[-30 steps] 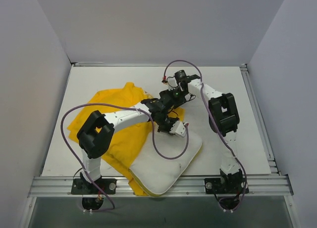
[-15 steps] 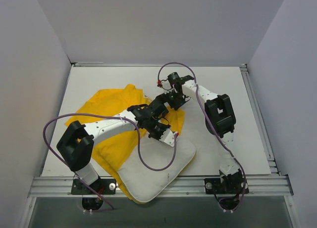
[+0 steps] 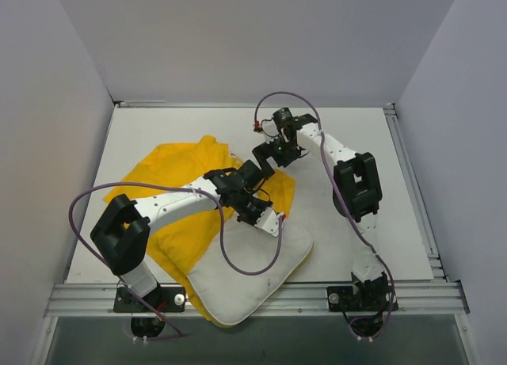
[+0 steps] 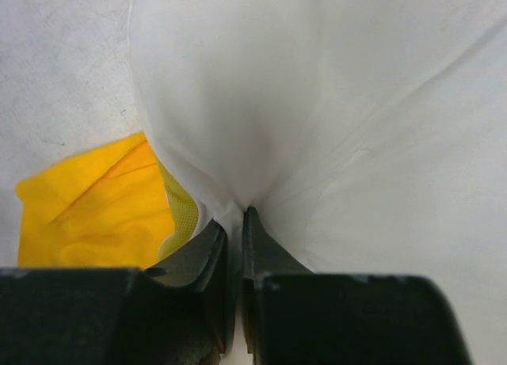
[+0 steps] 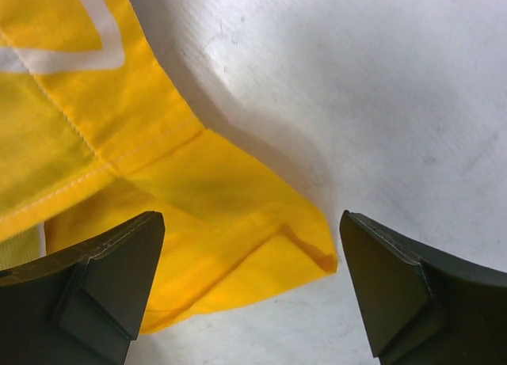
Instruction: Put the pillow into the pillowcase
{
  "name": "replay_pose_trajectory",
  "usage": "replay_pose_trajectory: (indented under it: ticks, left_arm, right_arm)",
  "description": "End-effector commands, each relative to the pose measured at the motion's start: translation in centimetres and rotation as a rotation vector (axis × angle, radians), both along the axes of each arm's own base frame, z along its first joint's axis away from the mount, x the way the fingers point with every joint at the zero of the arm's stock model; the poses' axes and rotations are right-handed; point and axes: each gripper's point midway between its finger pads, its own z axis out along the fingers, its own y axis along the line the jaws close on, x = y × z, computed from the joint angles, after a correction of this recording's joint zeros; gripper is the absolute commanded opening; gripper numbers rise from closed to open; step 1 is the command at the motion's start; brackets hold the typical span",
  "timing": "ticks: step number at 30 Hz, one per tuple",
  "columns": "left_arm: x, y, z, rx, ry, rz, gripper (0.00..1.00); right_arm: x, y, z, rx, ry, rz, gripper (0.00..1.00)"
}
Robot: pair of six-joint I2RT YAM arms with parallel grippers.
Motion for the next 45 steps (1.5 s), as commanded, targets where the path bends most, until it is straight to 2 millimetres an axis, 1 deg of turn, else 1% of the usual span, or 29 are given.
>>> replay_pose_trajectory:
  ticks: [1,2,4,5,7,9,10,11,12,13,14,16,17,19,20,21,23,24,25,28,32,33,35,36,38,41,42,44,45]
  left_arm:
    - [0.2,-0.4,1.6,-0.032,-0.032,-0.028,0.00]
    - [0.3,-0.3,1.6,-0.030,-0.032,-0.023,0.00]
    - [0.6,-0.3,1.9,-0.033,-0.030,-0.003,0.00]
    - [0.8,-0.3,2.0,-0.037,-0.031,0.005,0.00]
    - [1.3,0.2,1.6,-0.016,-0.045,0.026,0.00]
    - [2.0,0.6,1.3,-0.001,-0.064,0.047,0.00]
    - [2.9,1.2,0.8,0.028,-0.081,0.076,0.00]
    - [3.5,1.6,0.6,0.042,-0.091,0.097,0.00]
    - [4.1,2.0,0.4,0.056,-0.100,0.117,0.00]
    - [5.6,3.1,0.0,0.085,-0.122,0.165,0.00]
    - [6.5,3.4,0.0,0.086,-0.139,0.190,0.00]
    - [9.1,4.9,-0.4,0.107,-0.160,0.291,0.00]
    - [10.6,5.5,-0.2,0.119,-0.202,0.336,0.00]
    - [13.1,6.4,-0.2,0.136,-0.238,0.419,0.00]
    - [15.1,7.8,-0.1,0.159,-0.282,0.488,0.00]
    - [16.5,8.0,0.6,0.154,-0.303,0.530,0.00]
    - [19.4,9.4,0.4,0.177,-0.360,0.626,0.00]
    - [20.5,9.6,0.9,0.171,-0.380,0.671,0.00]
    - [21.1,9.6,0.4,0.181,-0.379,0.692,0.00]
    - [22.2,8.7,0.8,0.143,-0.361,0.768,0.00]
    - [20.6,5.4,0.8,0.080,-0.273,0.791,0.00]
    - [19.8,4.1,0.4,0.069,-0.228,0.821,0.00]
    - [19.9,2.7,1.0,0.026,-0.161,0.956,0.00]
    - [19.9,2.4,0.3,0.031,-0.121,0.998,0.00]
    - [20.7,2.9,0.8,0.009,-0.103,1.111,0.00]
    - [21.4,4.7,2.1,-0.087,0.048,1.309,0.00]
    - [21.3,5.0,3.7,-0.136,0.092,1.324,0.00]
    - [20.8,5.8,4.7,-0.189,0.224,1.367,0.00]
    - [20.1,6.1,5.1,-0.199,0.264,1.371,0.00]
  right_arm:
    - [-0.5,0.3,-2.1,-0.057,0.059,0.075,1.00]
    - [-1.4,0.0,-3.8,-0.078,0.126,0.081,1.00]
    - [-2.0,0.5,-4.0,-0.036,0.179,0.086,0.97]
    - [-3.3,0.1,-4.4,-0.035,0.246,0.096,0.84]
    - [-5.5,0.2,-3.9,0.009,0.327,0.114,0.65]
    - [-7.2,-0.2,-3.4,0.032,0.377,0.137,0.30]
    - [-8.9,-0.8,-2.4,0.063,0.426,0.126,0.09]
    - [-9.4,-1.1,-1.6,0.091,0.439,0.111,0.00]
    - [-10.0,-1.6,-0.8,0.122,0.455,0.084,0.00]
    - [-9.7,-2.9,1.4,0.177,0.432,0.040,0.00]
    - [-11.2,-3.7,1.6,0.204,0.480,0.012,0.00]
    - [-11.8,-6.3,3.5,0.226,0.443,-0.017,0.00]
    - [-13.4,-7.8,2.9,0.193,0.478,-0.025,0.00]
    - [-15.3,-9.8,3.4,0.167,0.488,0.005,0.00]
    - [-15.8,-11.1,3.3,0.159,0.501,-0.010,0.00]
    - [-17.3,-12.1,2.6,0.136,0.541,-0.006,0.00]
    - [-18.5,-13.4,2.3,0.122,0.568,0.007,0.00]
    - [-19.5,-13.9,1.8,0.109,0.599,0.007,0.00]
    - [-19.8,-13.9,1.6,0.106,0.617,0.011,0.00]
    - [-19.2,-12.6,1.7,0.160,0.634,-0.009,0.00]
    - [-17.2,-9.5,2.6,0.223,0.613,-0.023,0.00]
    - [-17.2,-8.3,2.9,0.234,0.622,-0.032,0.00]
    - [-17.0,-6.1,4.3,0.314,0.623,-0.030,0.00]
    - [-17.4,-5.2,5.0,0.339,0.631,-0.021,0.00]
    - [-19.1,-3.0,7.8,0.448,0.634,0.023,0.00]
    - [-21.6,-1.5,10.8,0.573,0.634,0.060,0.00]
    - [-22.1,-1.3,11.1,0.591,0.642,0.063,0.00]
    - [-22.9,-0.8,11.4,0.628,0.670,0.048,0.00]
    - [-23.1,-0.6,10.6,0.651,0.684,0.037,0.00]
